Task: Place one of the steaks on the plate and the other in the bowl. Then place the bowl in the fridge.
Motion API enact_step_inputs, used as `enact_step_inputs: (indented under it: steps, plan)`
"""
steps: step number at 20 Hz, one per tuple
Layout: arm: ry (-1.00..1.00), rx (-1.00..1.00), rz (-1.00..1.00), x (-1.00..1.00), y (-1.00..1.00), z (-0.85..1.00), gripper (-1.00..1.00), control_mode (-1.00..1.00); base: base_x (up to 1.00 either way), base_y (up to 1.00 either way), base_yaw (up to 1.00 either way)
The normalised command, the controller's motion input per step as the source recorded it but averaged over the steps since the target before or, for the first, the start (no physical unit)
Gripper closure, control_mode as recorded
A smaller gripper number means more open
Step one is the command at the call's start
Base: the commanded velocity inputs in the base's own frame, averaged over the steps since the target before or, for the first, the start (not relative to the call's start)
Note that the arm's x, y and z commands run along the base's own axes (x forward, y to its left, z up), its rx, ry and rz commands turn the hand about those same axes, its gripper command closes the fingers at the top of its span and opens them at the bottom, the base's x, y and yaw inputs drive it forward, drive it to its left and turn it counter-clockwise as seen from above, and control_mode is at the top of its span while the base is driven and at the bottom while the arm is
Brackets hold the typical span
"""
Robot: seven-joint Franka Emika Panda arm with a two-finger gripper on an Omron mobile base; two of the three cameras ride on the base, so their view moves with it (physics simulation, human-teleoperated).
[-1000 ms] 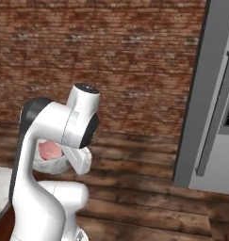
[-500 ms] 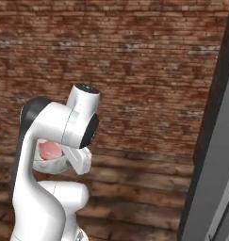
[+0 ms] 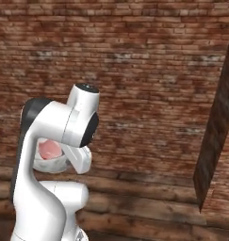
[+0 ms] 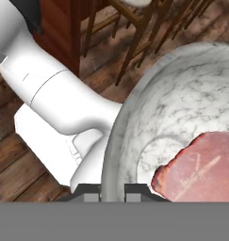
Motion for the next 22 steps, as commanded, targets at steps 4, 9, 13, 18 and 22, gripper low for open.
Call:
enact_step_inputs:
  steps: [4,9,13,18,22]
  plan:
    - [0.0,0.0,0.0,0.0,0.0,0.0,1.0,1.0,0.72,0.0,-0.52]
    - [0.0,0.0,0.0,0.0,0.0,0.0,1.0,1.0,0.5,0.06,-0.71]
    - [0.0,0.0,0.0,0.0,0.0,0.0,1.0,1.0,0.26,0.26,-0.64]
    - [0.0,0.0,0.0,0.0,0.0,0.0,1.0,1.0,0.35,0.32,-0.66]
    - [0.0,0.0,0.0,0.0,0.0,0.0,1.0,1.0,0.59,0.37,-0.67]
